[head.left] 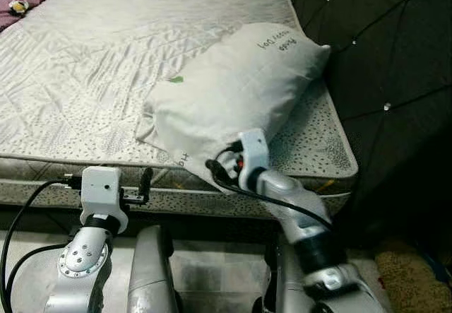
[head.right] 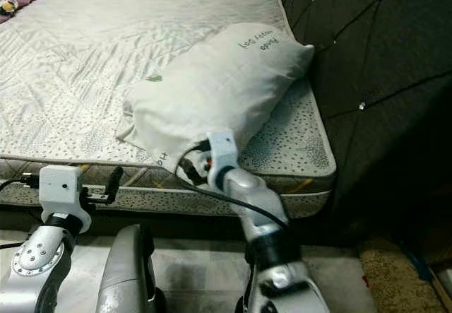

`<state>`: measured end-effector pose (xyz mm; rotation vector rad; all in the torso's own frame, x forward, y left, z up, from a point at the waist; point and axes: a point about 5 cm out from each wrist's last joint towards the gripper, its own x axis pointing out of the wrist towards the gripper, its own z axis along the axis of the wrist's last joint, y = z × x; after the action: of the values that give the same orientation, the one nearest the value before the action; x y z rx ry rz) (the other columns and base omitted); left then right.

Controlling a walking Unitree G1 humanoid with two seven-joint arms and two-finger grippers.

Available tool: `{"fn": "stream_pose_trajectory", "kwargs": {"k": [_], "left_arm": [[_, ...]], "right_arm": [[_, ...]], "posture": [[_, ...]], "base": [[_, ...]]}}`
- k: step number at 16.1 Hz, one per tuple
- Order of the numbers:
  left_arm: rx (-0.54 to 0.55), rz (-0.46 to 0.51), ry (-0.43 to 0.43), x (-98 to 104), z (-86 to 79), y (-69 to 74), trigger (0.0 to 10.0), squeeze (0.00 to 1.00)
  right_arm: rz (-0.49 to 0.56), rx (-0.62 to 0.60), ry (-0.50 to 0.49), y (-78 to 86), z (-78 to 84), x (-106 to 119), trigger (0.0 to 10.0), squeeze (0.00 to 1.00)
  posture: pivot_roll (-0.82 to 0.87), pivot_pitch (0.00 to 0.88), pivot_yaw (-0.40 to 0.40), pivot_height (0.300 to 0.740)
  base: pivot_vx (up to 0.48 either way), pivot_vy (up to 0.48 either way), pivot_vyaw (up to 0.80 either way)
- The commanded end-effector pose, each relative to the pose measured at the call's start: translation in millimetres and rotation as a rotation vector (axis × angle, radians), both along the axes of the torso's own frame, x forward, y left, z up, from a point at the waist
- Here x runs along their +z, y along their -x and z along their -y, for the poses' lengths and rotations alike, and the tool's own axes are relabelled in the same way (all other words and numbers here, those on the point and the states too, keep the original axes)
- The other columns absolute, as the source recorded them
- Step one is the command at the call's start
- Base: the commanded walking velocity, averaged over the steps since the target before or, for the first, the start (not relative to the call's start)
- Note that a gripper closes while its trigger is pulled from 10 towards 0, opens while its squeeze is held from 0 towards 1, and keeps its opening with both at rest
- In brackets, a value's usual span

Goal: Clean up the room

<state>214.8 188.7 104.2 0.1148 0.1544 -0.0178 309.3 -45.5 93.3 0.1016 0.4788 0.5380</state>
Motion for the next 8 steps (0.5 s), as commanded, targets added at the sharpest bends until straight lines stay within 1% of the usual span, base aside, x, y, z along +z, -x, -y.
{"fn": "stream_pose_trajectory", "kwargs": {"k": [1, 3, 4, 5, 6, 7, 8], "left_arm": [[-0.004, -0.016, -0.013, -2, -0.1, 2.5, 10.0, 0.00], [0.001, -0.018, -0.012, -2, 0.7, 5.6, 10.0, 0.00], [0.010, -0.023, -0.014, -2, -0.1, 9.9, 10.0, 0.00], [0.012, -0.024, -0.014, -2, -0.4, 10.7, 10.0, 0.00], [0.023, -0.028, -0.011, -2, -0.5, 14.0, 10.0, 0.00], [0.023, -0.029, -0.009, -2, 0.8, 15.8, 10.0, 0.00], [0.021, -0.031, -0.009, -2, 1.5, 16.3, 10.0, 0.00]], "right_arm": [[0.025, -0.013, 0.004, -4.3, -6.0, 4, 10.0, 0.00], [0.036, -0.033, -0.006, -7.6, -11.9, 6, 10.0, 0.00], [0.040, -0.054, 0.018, -10.1, -14.4, 3, 10.0, 0.00], [0.039, -0.055, 0.023, -10.2, -14.6, 3, 10.0, 0.00], [0.016, -0.101, 0.029, -10.9, -12.1, -2, 9.8, 0.00], [-0.017, -0.146, 0.014, -11.5, -10.7, -5, 7.3, 0.00], [-0.035, -0.180, 0.015, -12.8, -10.2, -6, 3.6, 0.00]], "posture": [[0.17, 0.000, -0.035, 0.537], [0.18, 0.000, -0.042, 0.537], [0.19, 0.000, -0.056, 0.537], [0.19, 0.000, -0.056, 0.537], [0.19, 0.000, -0.066, 0.537], [0.19, 0.000, -0.067, 0.537], [0.19, 0.000, -0.067, 0.537]], "base": [[0.000, 0.000, 0.00], [0.000, 0.000, 0.00], [0.000, 0.000, 0.00], [0.000, 0.000, 0.00], [0.000, 0.000, 0.00], [0.000, 0.000, 0.00], [0.000, 0.000, 0.00]]}}
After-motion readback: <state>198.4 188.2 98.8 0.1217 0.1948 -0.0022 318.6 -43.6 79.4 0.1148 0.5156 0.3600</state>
